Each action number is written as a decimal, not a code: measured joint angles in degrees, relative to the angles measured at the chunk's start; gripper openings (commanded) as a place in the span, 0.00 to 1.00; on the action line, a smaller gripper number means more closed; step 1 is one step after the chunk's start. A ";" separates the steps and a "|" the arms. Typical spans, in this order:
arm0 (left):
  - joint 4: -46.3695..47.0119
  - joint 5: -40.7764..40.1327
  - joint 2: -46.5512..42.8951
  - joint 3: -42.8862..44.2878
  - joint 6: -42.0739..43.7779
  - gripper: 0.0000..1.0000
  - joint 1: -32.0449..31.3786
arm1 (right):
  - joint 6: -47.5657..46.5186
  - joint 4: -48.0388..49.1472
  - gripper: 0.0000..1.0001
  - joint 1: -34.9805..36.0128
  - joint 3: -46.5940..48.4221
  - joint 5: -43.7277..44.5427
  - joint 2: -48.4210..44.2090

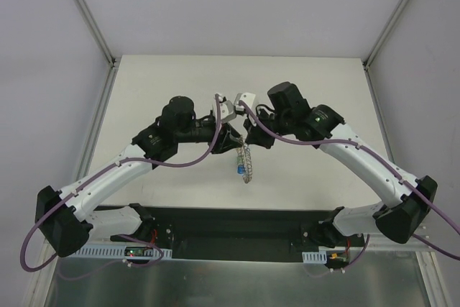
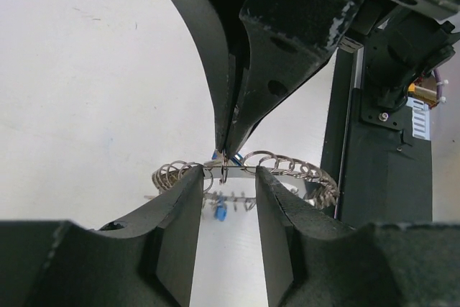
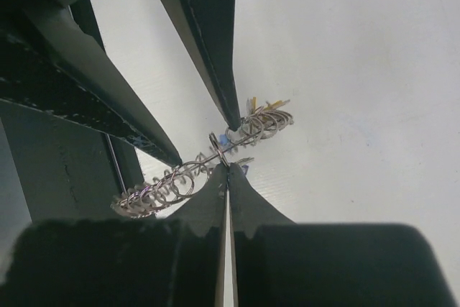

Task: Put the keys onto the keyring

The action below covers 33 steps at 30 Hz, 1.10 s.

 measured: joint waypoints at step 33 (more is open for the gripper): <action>12.07 10.67 -1.33 -7.26 -6.29 0.27 5.68 | 2.73 9.03 0.01 0.00 -6.71 -1.25 -3.08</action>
